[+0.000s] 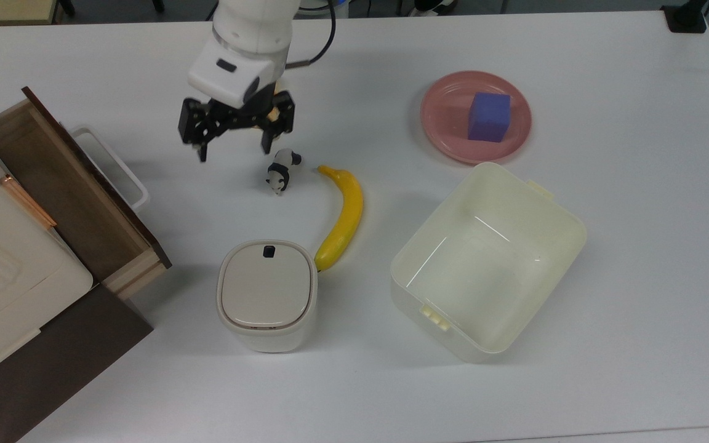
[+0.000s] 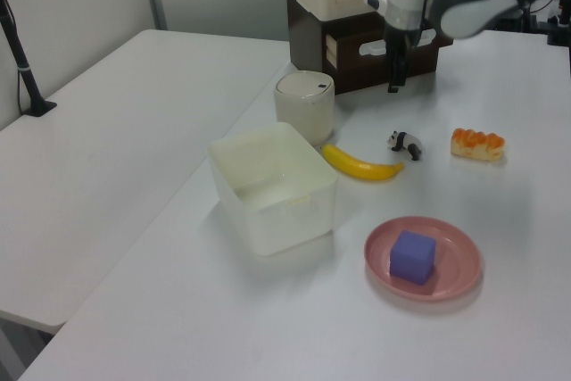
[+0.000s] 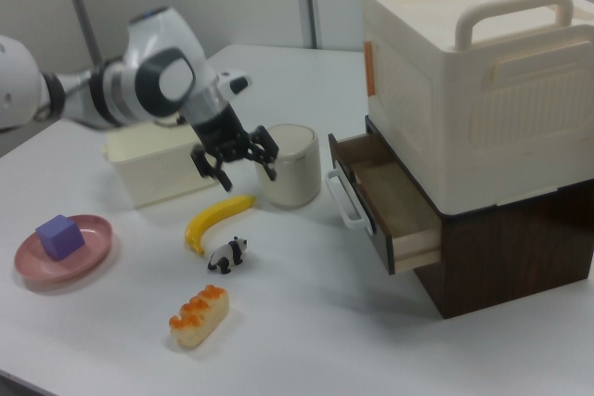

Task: Slide open the drawer
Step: 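Release the handle and lift the gripper away from the drawer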

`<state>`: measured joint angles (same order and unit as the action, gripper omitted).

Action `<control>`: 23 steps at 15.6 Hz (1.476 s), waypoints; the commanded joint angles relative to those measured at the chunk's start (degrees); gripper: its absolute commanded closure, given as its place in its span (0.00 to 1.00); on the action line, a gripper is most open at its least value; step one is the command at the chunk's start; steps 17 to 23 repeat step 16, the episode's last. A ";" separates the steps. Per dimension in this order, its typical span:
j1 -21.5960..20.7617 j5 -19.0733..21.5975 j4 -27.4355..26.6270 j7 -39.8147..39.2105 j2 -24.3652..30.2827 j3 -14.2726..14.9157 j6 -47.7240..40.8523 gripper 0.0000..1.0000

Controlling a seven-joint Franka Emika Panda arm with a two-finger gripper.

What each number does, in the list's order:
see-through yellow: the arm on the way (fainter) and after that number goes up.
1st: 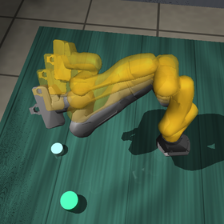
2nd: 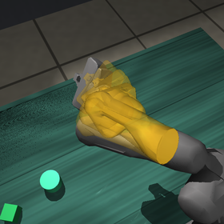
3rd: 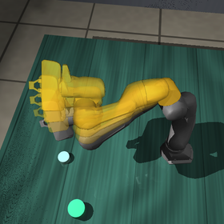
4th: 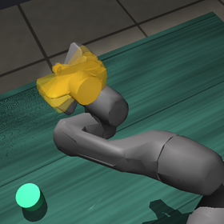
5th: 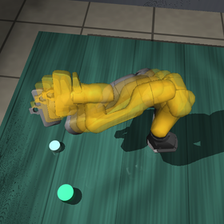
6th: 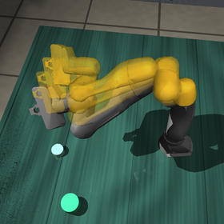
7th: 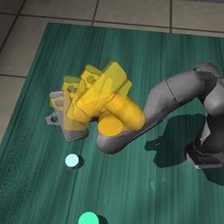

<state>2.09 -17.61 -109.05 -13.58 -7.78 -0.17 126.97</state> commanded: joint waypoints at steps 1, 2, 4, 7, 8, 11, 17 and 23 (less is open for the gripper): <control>-0.60 11.16 7.96 1.54 1.71 0.34 -14.18 0.00; -0.60 13.37 8.67 1.97 2.24 0.60 -15.94 0.00; -0.51 14.79 8.68 7.56 4.78 1.05 -18.15 0.00; -0.77 14.79 8.68 14.09 6.63 1.48 -20.35 0.00; -0.86 14.79 8.68 14.89 6.90 1.66 -20.62 0.00; -2.79 14.88 8.68 18.75 8.21 3.24 -22.90 0.00; -2.44 14.97 10.61 18.15 7.96 3.33 -25.36 0.00; -2.44 14.97 10.61 18.15 7.96 3.33 -25.36 0.00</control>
